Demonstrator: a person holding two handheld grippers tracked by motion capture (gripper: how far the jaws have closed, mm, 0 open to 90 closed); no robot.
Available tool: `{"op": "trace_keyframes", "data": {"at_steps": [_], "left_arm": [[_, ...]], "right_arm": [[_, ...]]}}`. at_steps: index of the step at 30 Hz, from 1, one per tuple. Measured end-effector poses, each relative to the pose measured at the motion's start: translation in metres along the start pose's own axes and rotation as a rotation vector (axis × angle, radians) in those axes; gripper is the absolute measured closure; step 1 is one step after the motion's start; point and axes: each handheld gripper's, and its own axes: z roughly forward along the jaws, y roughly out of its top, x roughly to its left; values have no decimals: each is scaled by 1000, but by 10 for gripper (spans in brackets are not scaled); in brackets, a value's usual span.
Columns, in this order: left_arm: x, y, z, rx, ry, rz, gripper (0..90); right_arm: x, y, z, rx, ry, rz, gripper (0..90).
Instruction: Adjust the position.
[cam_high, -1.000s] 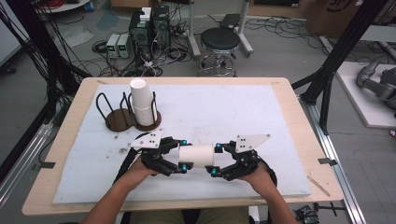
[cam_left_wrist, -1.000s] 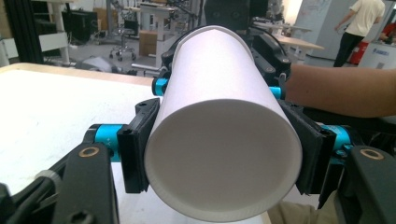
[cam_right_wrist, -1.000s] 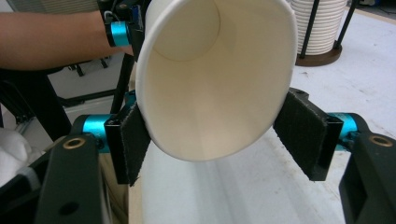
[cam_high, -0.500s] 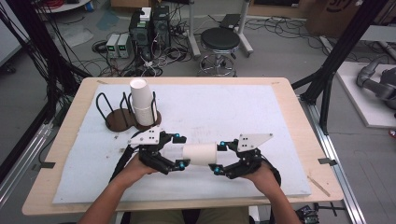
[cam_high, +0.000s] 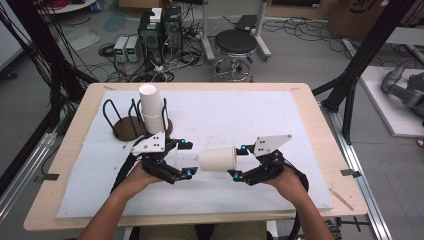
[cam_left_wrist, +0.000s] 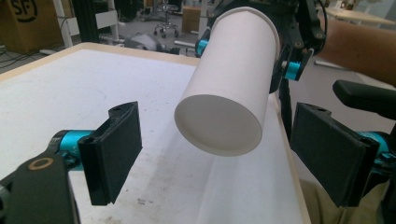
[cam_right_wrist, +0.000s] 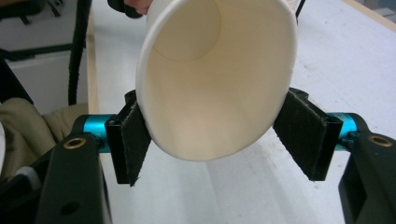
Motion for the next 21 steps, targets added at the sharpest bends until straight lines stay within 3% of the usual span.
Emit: {"op": "trace_keyframes", "data": {"at_steps": [9, 16, 21], "left_arm": [[-3, 4, 12, 124, 14, 58, 167], [-3, 6, 17, 199, -1, 67, 172], [-3, 9, 20, 238, -10, 79, 173]], "right_arm": [[0, 10, 12, 142, 4, -52, 304], [3, 25, 20, 243, 0, -114, 304], [3, 34, 23, 282, 2, -141, 304]]}}
